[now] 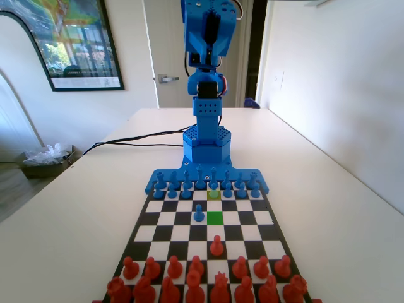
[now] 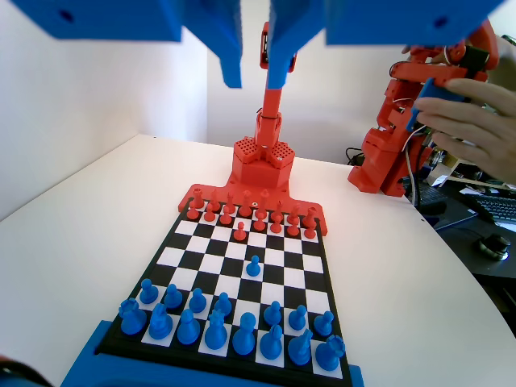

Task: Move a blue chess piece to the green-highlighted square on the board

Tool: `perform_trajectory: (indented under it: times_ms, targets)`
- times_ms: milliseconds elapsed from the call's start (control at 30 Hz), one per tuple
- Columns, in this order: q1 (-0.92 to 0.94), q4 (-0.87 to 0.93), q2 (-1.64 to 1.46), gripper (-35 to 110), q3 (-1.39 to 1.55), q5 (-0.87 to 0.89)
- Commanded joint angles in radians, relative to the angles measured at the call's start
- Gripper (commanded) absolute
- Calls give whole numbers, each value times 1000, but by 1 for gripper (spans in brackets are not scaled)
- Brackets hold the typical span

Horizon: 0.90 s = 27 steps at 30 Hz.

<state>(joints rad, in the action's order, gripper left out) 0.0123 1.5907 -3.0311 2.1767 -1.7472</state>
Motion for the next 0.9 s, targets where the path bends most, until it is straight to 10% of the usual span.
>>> perform_trajectory:
  times_ms: [0,867]
  targets:
    - [6,-14,-20,6,3,-2]
    - [-25,43,265,1,-215,117]
